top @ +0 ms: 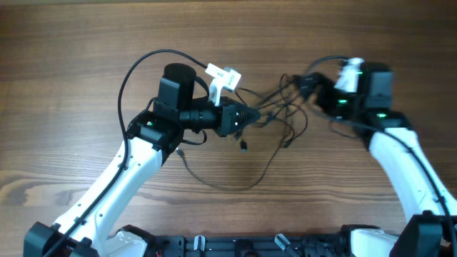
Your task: Untangle cables
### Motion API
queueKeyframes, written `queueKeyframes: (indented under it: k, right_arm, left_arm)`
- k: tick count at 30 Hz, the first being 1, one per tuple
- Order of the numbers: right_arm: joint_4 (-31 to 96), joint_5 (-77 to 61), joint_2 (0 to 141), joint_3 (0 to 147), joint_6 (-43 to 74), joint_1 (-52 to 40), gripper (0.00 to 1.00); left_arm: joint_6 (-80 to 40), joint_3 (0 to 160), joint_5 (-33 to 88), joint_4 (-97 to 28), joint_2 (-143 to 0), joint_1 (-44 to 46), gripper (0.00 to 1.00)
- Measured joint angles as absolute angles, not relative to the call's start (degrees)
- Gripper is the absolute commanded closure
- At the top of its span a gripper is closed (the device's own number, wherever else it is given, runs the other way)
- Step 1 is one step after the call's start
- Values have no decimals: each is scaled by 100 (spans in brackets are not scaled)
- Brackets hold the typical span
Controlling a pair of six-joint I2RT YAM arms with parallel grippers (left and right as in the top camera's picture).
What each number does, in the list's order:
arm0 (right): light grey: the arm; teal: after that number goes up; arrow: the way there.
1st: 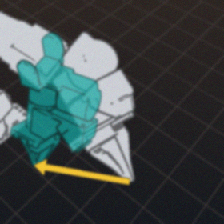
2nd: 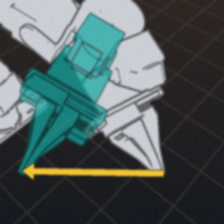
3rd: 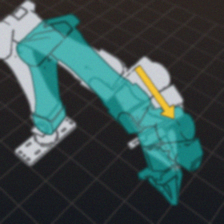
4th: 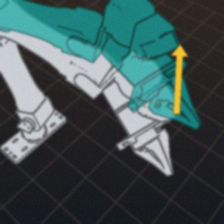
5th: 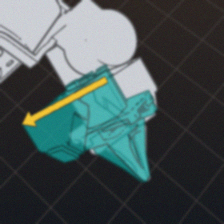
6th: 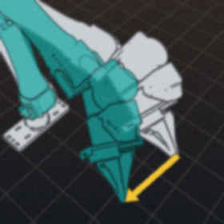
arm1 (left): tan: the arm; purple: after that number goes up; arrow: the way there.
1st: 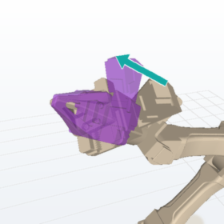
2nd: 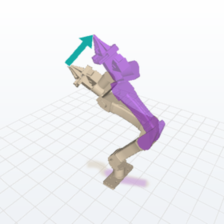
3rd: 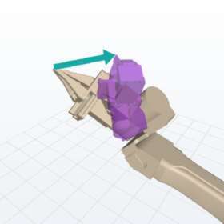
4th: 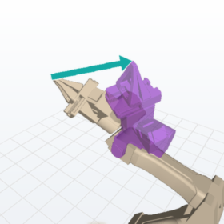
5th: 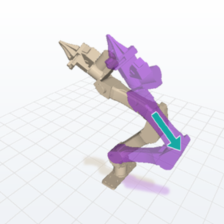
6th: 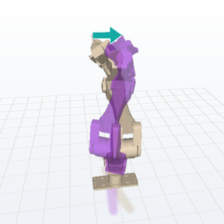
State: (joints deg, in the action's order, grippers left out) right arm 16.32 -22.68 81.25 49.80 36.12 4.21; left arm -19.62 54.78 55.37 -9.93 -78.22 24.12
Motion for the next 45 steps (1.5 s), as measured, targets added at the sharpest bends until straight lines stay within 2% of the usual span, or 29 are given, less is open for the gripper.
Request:
queueKeyframes:
  k: [2,4,7,10,16,22,25,26,30,35,37,39,41,42,44,45]
  right_arm:
    - [1636,-1881,8246,4980,3736,1094,0]
    - [1634,-1754,8305,4980,3747,1468,0]
    - [1542,-1970,8305,4980,3623,1439,0]
    - [1496,-2381,8305,4980,3321,1295,0]
    - [1461,-2663,8305,4980,2825,998,0]
    - [950,-1994,8305,4980,2672,864,0]
    - [934,-1350,8307,4982,2659,864,0]
    - [930,-1046,8318,4982,2646,864,0]
    - [884,30,8549,4982,2617,871,0]
    - [690,729,9308,4987,2502,976,0]
    - [650,858,9688,4987,2473,1033,8]
    - [613,895,10038,4987,2421,1048,29]
    - [484,801,10309,4987,2241,1057,70]
    - [395,639,10337,4998,2126,1059,84]
    - [283,172,10383,5004,1922,1072,95]
    - [259,-75,10394,5004,1848,1070,96]
  left_arm:
    - [-1907,5481,5651,-1017,-7741,2377,65]
    - [-1916,5481,5531,-1015,-7651,2359,70]
    - [-1933,5481,5043,-1022,-7616,2362,81]
    - [-2117,5483,4254,-1072,-7616,2392,80]
    - [-2473,5481,3087,-1313,-7616,2438,59]
    - [-2617,5481,2698,-1553,-7616,2436,35]
    - [-2626,5481,2630,-1662,-7616,2438,18]
    - [-2635,5481,2593,-1710,-7616,2438,2]
    - [-2646,5481,2508,-1885,-7627,2438,0]
    - [-2646,5481,2482,-2043,-7690,2438,0]
    - [-2646,5481,2467,-2064,-7703,2436,0]
    - [-2646,5481,2467,-2062,-7703,2438,0]
    - [-2646,5481,2467,-2064,-7703,2436,0]
    - [-2646,5481,2469,-2067,-7703,2438,0]
    - [-2646,5481,2469,-2064,-7703,2438,0]
    - [-2646,5481,2467,-2064,-7703,2436,0]
